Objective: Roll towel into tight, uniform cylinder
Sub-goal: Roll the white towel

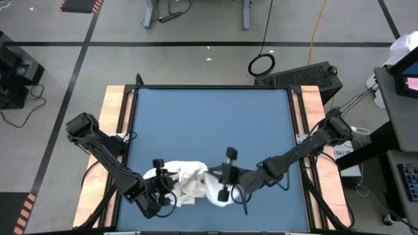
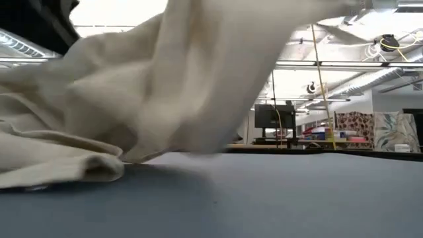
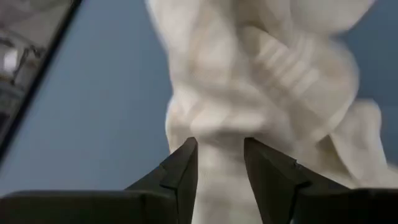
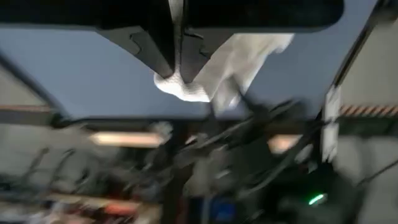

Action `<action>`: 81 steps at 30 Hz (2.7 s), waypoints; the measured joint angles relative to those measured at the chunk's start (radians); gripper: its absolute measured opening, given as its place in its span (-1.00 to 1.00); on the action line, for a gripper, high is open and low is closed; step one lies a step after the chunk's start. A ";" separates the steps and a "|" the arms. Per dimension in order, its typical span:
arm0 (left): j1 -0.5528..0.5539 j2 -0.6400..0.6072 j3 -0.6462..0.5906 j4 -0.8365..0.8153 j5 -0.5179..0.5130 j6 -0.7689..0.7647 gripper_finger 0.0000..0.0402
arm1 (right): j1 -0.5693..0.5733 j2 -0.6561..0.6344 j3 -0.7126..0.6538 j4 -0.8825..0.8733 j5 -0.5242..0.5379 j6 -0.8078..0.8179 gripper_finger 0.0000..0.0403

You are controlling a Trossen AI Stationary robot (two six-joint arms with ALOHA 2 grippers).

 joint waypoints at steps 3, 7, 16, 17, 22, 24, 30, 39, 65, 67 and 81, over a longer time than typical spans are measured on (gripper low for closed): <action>-0.001 -0.012 0.044 0.001 -0.038 0.069 -0.32 | 0.001 -0.028 0.000 0.008 0.039 -0.023 -0.97; -0.001 -0.015 0.075 0.054 -0.068 0.102 -0.32 | 0.002 -0.036 0.000 0.012 0.071 -0.024 -0.97; -0.010 0.100 -0.022 0.602 0.057 0.407 -0.32 | 0.001 -0.032 0.000 -0.042 0.108 0.034 -0.97; -0.009 0.128 -0.029 0.655 0.056 0.445 -0.31 | 0.001 -0.032 0.000 -0.044 0.108 0.041 -0.97; 0.028 0.280 -0.031 0.889 0.048 0.575 -0.14 | 0.001 -0.032 0.000 -0.045 0.108 0.057 -0.97; 0.043 0.337 -0.031 0.982 0.047 0.620 -0.02 | 0.001 -0.032 0.000 -0.053 0.108 0.057 -0.97; 0.070 0.446 -0.028 1.040 0.008 0.644 0.39 | 0.001 -0.031 0.000 -0.058 0.108 0.057 -0.97; 0.115 0.488 -0.001 1.050 -0.154 0.644 0.52 | 0.001 -0.031 0.000 -0.061 0.108 0.081 -0.97; 0.124 0.139 -0.031 0.721 -0.228 0.298 0.53 | -0.017 0.015 0.000 -0.173 0.113 0.199 -0.97; 0.130 0.154 -0.030 0.806 -0.214 0.284 0.53 | -0.017 0.015 0.000 -0.173 0.112 0.200 -0.97; 0.282 0.179 -0.031 0.863 -0.136 0.329 0.14 | -0.023 0.046 0.000 -0.173 0.107 0.191 -0.97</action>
